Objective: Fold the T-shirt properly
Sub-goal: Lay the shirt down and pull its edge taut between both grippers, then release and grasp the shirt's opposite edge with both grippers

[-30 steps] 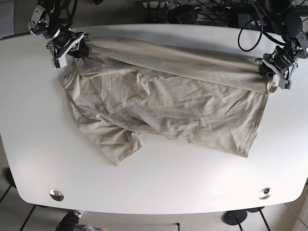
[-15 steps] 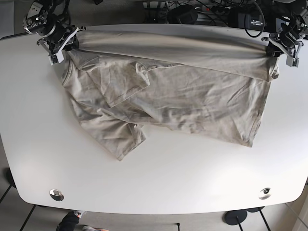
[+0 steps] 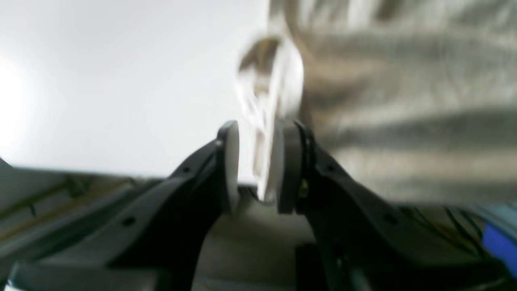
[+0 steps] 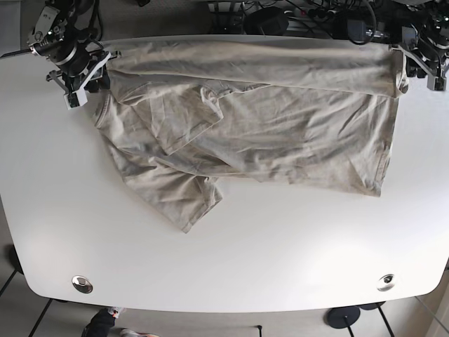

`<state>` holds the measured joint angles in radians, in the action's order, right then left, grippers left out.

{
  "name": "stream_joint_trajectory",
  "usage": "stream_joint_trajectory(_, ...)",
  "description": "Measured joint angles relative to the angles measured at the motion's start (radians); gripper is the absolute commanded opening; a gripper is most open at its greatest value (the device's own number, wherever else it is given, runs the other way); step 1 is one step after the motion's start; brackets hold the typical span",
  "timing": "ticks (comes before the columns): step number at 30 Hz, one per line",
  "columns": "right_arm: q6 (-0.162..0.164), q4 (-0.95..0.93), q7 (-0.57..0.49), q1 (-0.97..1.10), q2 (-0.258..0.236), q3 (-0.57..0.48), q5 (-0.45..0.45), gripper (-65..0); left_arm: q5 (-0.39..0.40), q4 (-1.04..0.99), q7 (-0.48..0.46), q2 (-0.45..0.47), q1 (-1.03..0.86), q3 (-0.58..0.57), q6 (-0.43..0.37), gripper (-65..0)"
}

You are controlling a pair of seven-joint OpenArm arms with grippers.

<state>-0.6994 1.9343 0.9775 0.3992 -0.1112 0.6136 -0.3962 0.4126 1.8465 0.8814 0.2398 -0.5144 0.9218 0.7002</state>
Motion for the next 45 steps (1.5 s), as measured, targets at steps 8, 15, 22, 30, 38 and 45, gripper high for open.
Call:
stream_joint_trajectory(8,0.001,-0.262,0.037,-0.365,-0.006,0.0,0.004,-14.7,-0.266,-0.01,0.0,-0.008,0.333,-0.172,0.003,-50.6)
stream_joint_trajectory(15,0.007,-0.629,-0.132,-0.657,-0.097,-0.145,0.006,-14.7,-0.33,-0.014,0.071,-0.019,0.484,-0.206,0.0,-29.9)
stream_joint_trajectory(22,0.012,-0.894,-0.296,-0.71,-0.141,-0.245,0.018,-14.7,-0.33,-0.15,0.125,-0.018,0.614,-0.198,0.0,-29.9)
stream_joint_trajectory(30,0.007,-0.896,-0.338,-0.666,-0.084,-0.314,-0.003,-24.4,-0.335,-0.457,0.121,0.03,0.786,-0.197,0.0,-29.9)
stream_joint_trajectory(38,0.01,-0.902,-0.327,-0.669,-0.081,-0.317,0.008,-58.0,-0.336,-0.907,-0.153,0.078,0.933,-0.332,-0.111,-23.1)
stream_joint_trajectory(45,0.011,-0.901,-0.33,-0.678,-0.081,-0.319,0.007,-58.2,-0.331,-1.081,-0.272,0.101,0.977,-0.358,-0.117,-19.7)
